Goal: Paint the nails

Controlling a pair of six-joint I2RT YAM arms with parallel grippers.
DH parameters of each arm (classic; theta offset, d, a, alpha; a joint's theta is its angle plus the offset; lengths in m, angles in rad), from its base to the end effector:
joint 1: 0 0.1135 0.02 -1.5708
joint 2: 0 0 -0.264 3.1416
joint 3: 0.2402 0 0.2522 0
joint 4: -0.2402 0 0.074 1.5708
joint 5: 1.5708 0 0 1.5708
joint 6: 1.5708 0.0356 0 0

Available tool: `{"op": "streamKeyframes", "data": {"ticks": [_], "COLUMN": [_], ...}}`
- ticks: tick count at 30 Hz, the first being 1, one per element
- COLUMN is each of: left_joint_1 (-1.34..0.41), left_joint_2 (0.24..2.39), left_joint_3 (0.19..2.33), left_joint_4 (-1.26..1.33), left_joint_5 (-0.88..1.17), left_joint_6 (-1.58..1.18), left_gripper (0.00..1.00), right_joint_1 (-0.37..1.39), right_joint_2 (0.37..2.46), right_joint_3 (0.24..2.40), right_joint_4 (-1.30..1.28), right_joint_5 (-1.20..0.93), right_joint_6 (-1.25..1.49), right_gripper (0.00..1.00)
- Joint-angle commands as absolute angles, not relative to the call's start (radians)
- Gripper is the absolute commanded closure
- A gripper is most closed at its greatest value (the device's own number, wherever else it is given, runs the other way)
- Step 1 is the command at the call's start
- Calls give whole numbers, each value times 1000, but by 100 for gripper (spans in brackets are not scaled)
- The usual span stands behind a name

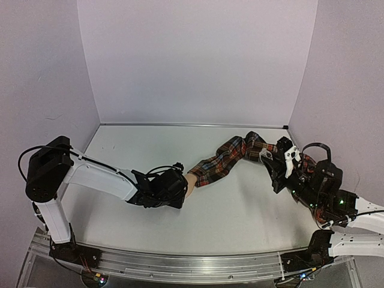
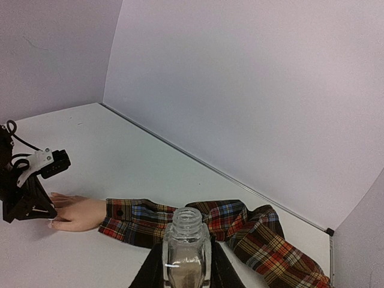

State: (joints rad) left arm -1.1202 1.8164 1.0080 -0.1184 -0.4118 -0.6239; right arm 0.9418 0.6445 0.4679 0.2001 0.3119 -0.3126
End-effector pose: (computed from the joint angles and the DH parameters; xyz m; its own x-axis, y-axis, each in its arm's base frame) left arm 0.1699 -0.3186 0.1486 -0.7034 0.2247 -0.6743 0.3811 0.9200 -0.0910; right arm 0.1080 0.1298 0.2907 0.1943 -0.2304 -0.9535 -0.5563 0.7747 -0.3006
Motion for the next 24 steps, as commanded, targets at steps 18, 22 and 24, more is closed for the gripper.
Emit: {"op": "streamKeyframes", "data": {"ticks": [18,22,24], "left_joint_1": [-1115,-1115,-1115], "left_joint_2": [1781,1771,1768], "left_joint_3": [977,965,960], "left_joint_4": [-109,-116,-118], "left_joint_5": [-429,-434,-435], "left_joint_6": [-652,-661,-664], "left_gripper": [100,100,100], "right_joint_1": [929,929,930], "right_joint_2": [638,635,634], "right_joint_3": [477,475,475], "right_joint_4": [225,225,226], "right_joint_5": [301,301,301], "right_joint_6": [-304,-304,-304], "right_gripper": [100,100,100]}}
